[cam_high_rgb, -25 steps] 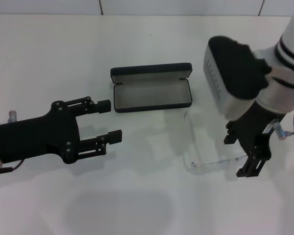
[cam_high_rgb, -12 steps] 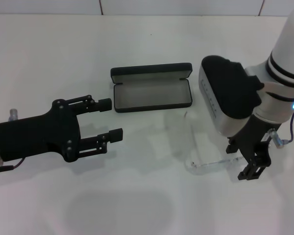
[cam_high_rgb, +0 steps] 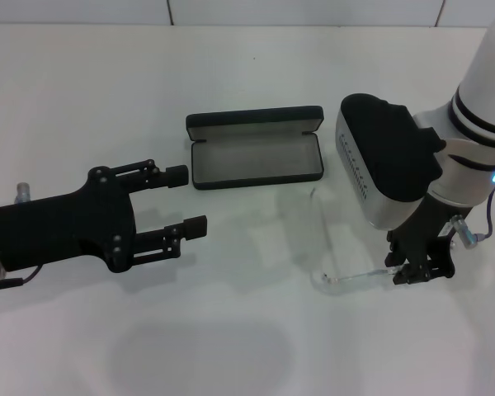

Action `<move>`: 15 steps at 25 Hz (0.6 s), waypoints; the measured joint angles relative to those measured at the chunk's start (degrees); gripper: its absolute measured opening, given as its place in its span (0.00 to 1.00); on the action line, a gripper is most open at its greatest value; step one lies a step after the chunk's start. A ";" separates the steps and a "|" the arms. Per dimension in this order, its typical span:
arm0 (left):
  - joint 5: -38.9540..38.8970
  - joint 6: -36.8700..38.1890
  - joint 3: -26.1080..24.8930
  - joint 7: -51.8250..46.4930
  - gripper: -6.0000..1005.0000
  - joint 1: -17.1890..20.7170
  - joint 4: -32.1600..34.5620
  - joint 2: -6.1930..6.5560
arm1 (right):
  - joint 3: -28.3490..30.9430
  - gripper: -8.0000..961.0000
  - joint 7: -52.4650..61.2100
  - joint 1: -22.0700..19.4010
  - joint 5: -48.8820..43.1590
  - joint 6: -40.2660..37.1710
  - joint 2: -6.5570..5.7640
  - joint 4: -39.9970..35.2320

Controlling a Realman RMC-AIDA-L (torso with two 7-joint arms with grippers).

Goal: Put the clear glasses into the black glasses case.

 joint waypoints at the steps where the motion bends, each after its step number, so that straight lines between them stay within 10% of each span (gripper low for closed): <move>1: 0.00 0.00 0.00 0.00 0.68 0.00 0.00 0.00 | -0.05 0.32 0.00 0.00 0.00 0.04 0.00 0.01; 15: 0.00 0.11 -1.41 0.01 0.68 0.64 0.23 -0.27 | 2.47 0.09 1.52 -3.23 -0.03 -1.92 -0.19 -5.92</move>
